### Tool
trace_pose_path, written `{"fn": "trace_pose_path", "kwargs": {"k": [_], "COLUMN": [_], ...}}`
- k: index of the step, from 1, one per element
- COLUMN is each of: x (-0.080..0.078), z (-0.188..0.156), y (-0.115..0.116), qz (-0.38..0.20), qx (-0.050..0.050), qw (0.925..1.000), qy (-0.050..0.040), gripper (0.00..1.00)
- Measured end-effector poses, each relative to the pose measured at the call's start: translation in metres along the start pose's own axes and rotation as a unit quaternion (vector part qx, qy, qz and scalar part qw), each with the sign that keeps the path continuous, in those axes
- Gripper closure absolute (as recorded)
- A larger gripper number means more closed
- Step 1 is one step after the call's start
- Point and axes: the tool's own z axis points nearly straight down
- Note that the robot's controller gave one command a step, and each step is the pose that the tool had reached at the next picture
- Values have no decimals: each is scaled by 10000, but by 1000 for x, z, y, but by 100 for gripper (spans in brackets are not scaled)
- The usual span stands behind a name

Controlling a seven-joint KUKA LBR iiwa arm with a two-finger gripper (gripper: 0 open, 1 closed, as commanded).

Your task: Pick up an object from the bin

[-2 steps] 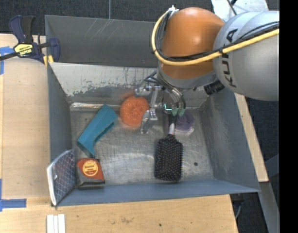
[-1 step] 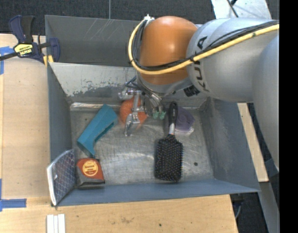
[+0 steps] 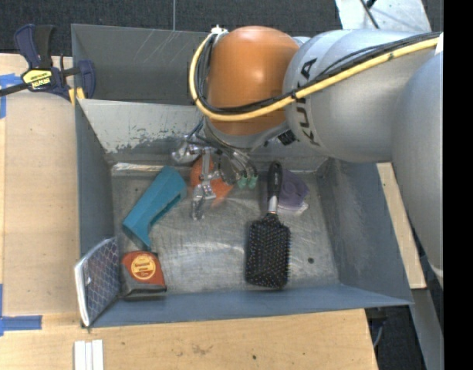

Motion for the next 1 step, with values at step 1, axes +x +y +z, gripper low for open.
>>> {"fn": "trace_pose_path", "kwargs": {"k": [1], "x": [2], "z": [39], "y": [10], "qz": [-1170], "qx": [7], "qw": [9931], "qy": [-61], "gripper": [0]}}
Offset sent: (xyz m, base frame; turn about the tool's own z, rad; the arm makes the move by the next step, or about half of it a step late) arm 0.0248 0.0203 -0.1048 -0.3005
